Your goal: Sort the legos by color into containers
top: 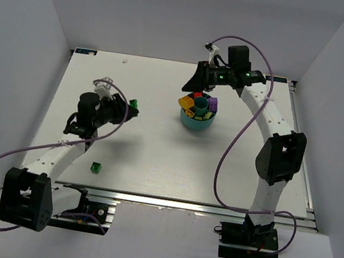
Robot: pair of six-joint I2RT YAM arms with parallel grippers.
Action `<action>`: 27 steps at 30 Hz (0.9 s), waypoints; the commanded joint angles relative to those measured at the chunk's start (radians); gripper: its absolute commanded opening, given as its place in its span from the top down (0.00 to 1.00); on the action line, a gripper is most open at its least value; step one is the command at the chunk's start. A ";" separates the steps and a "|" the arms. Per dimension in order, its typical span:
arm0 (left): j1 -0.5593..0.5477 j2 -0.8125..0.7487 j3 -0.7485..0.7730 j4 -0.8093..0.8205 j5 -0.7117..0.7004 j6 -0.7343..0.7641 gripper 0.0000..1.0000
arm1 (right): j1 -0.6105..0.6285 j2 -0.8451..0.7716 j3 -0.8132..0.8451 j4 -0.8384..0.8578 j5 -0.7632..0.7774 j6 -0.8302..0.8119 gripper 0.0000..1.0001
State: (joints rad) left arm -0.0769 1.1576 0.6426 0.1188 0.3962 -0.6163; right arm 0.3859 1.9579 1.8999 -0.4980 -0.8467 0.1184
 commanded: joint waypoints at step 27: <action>-0.389 0.062 0.089 0.157 -0.160 0.285 1.00 | 0.209 -0.005 0.011 -0.080 0.155 0.138 0.41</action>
State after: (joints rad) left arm -0.4549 1.2346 0.6987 0.2508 0.2493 -0.3401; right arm 0.5896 1.9747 1.9148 -0.5850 -0.7322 0.2649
